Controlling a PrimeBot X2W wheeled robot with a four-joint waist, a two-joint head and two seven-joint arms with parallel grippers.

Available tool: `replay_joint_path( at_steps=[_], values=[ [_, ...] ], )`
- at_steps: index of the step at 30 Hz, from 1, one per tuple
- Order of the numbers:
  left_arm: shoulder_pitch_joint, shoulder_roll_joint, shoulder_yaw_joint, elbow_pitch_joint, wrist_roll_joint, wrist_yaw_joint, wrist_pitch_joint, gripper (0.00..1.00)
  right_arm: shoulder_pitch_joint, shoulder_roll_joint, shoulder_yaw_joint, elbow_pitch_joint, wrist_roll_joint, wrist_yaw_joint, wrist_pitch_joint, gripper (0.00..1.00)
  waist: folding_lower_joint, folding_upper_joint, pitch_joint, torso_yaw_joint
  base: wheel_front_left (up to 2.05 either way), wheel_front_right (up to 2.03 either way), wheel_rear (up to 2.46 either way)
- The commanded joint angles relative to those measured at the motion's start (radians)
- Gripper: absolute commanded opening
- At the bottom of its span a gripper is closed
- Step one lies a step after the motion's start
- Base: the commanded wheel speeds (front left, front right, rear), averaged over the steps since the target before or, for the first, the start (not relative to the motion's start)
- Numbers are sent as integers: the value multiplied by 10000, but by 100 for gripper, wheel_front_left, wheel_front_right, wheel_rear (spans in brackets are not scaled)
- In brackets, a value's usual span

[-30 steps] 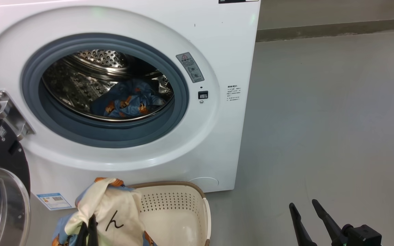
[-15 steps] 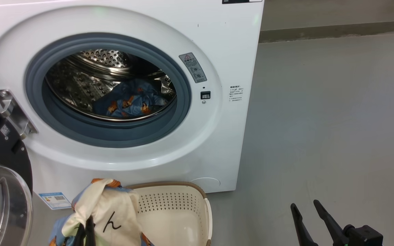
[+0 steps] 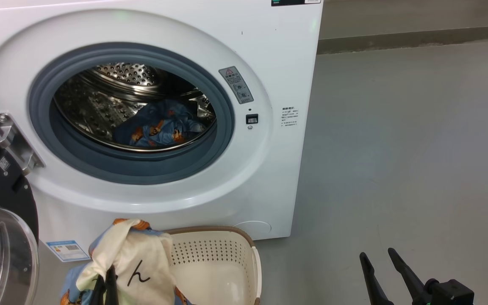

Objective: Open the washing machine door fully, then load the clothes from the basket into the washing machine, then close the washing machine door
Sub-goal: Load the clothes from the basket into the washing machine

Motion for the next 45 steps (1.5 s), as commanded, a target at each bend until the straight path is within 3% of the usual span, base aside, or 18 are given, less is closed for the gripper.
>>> replay_joint_path(
  at_steps=[1, 17, 27, 34, 45],
  values=[
    [-144, 60, 328, -329, 76, 80, -91, 0, -132, -131, 205, -240, -174, 16, -49, 100, 0, -1, 1, 9, 0, 0, 0],
    [-184, 60, 274, -529, 112, 47, -91, 0, -140, -84, 210, -173, -170, 16, -49, 100, 0, -1, -4, 16, 0, 0, 0],
    [-730, 60, 120, -936, 316, -290, -91, 0, -195, 40, 241, -189, -148, 16, -49, 100, 0, -1, 171, -125, 0, 0, 0],
    [-1651, 60, 192, -680, 360, -499, -91, 0, -300, 153, 337, -160, -73, 16, -49, 100, 0, -1, 399, -308, 0, 0, 0],
    [-4324, 416, 1299, 1061, 677, -881, -91, 0, -865, 232, 668, -246, 295, 16, -49, 100, 0, -1, 1479, -1085, 0, 0, 0]
  ],
)
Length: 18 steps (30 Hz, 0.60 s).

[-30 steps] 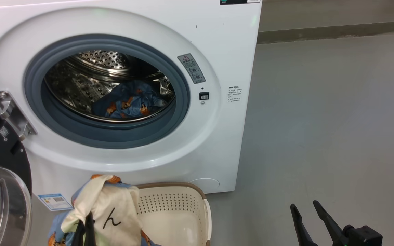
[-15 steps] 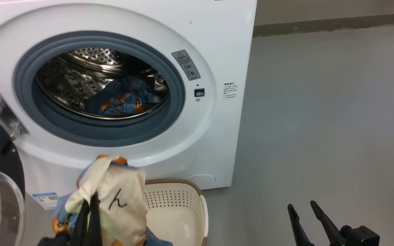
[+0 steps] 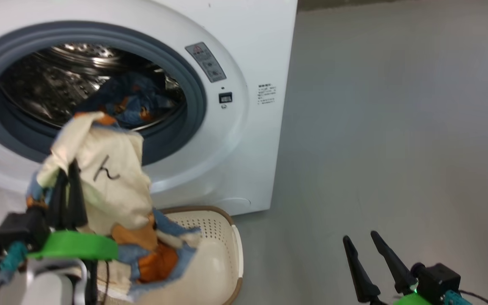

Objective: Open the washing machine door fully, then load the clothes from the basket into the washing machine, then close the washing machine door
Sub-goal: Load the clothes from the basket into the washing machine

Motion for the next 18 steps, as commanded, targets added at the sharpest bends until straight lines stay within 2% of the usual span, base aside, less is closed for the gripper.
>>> replay_joint_path(
  at_steps=[1, 18],
  values=[
    [-562, 288, 395, -114, 82, -65, -65, 0, -383, -18, 284, -259, 80, 16, -49, 100, 0, 0, 514, -410, 0, 0, 0],
    [-5106, 1708, 1020, 3771, 993, -13, -65, 0, -1695, -15, 964, -350, 744, 16, -49, 100, 0, 0, 2994, -2055, 0, 0, 0]
  ],
)
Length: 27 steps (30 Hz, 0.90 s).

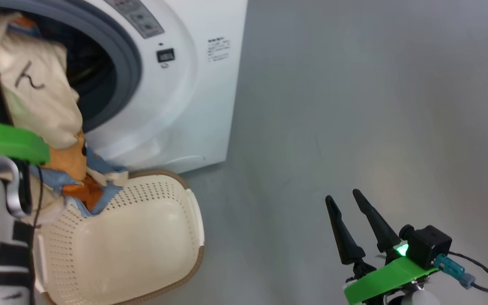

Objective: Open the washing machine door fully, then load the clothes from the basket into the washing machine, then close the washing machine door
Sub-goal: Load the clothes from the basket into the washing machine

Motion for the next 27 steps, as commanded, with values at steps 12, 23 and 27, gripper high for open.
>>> replay_joint_path(
  at_steps=[12, 23, 27],
  values=[
    [-2552, 974, 119, 1563, 707, 430, -65, 0, -766, -26, 751, -322, 365, 16, -49, 100, 0, 0, 1807, -1211, 0, 0, 0],
    [-4483, 1692, -43, 2417, 1025, 629, -65, 0, -1050, -26, 1063, -324, 263, 16, -49, 100, 0, 0, 2991, -1297, 0, 0, 0],
    [-5340, 1962, -201, 2662, 1212, 727, -65, 0, -1160, -26, 1101, -417, 240, 16, -49, 100, 0, 0, 3475, -1307, 0, 0, 0]
  ],
)
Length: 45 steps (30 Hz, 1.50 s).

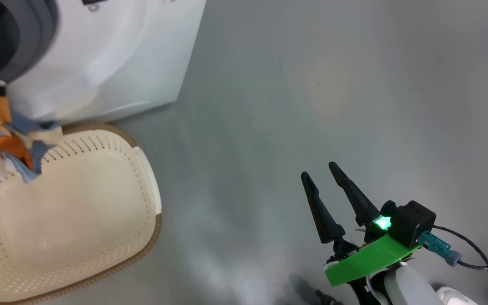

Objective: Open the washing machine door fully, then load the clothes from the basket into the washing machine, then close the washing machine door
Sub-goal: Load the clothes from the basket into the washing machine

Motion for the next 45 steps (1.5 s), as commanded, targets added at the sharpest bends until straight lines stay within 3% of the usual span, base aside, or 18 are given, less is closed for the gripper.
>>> replay_joint_path(
  at_steps=[1, 18, 26, 36, 38, 39, 40, 42, 43, 45],
  values=[
    [-351, 537, 47, -174, 128, 102, -63, 0, 12, -28, 218, -241, -16, 16, -48, 100, 0, 0, 509, -46, 0, 0, 0],
    [-3022, 993, -393, 292, 313, 439, -63, 0, 363, -28, 172, -442, -212, 16, -48, 100, 0, 0, 1523, -37, 0, 0, 0],
    [-3400, 964, -541, -471, 243, 562, -63, 0, 229, -28, 176, -519, -230, 16, -48, 100, 0, 0, 1902, 8, 0, 0, 0],
    [-3285, 715, -1048, 1361, 416, 601, 93, 0, 132, -28, 249, -358, -266, 16, -48, 100, 0, 0, 1691, 196, 0, 0, 0],
    [-3402, 638, -1258, 1858, 554, 596, 343, 18, 140, -28, 246, -343, -281, 16, -48, 100, 0, 0, 1572, 244, 0, 0, 0],
    [-3453, 590, -1305, 2085, 570, 622, 481, 38, 144, -28, 244, -338, -289, 16, -48, 100, 0, 0, 1518, 262, 0, 0, 0],
    [-3496, 555, -1345, 2305, 592, 681, 616, 47, 153, -28, 241, -331, -301, 16, -48, 100, 0, 0, 1458, 276, 0, 0, 0],
    [-3597, 493, -1406, 2730, 601, 731, 924, 91, 167, -28, 230, -323, -325, 16, -48, 100, 0, 0, 1364, 293, 0, 0, 0],
    [-3641, 466, -1418, 2896, 593, 779, 1010, 100, 167, -28, 219, -321, -332, 16, -48, 100, 0, 0, 1333, 301, 0, 0, 0],
    [-3709, 395, -1445, 3268, 561, 813, 1291, 100, 167, -28, 184, -318, -346, 16, -48, 100, 0, 0, 1273, 328, 0, 0, 0]
  ],
)
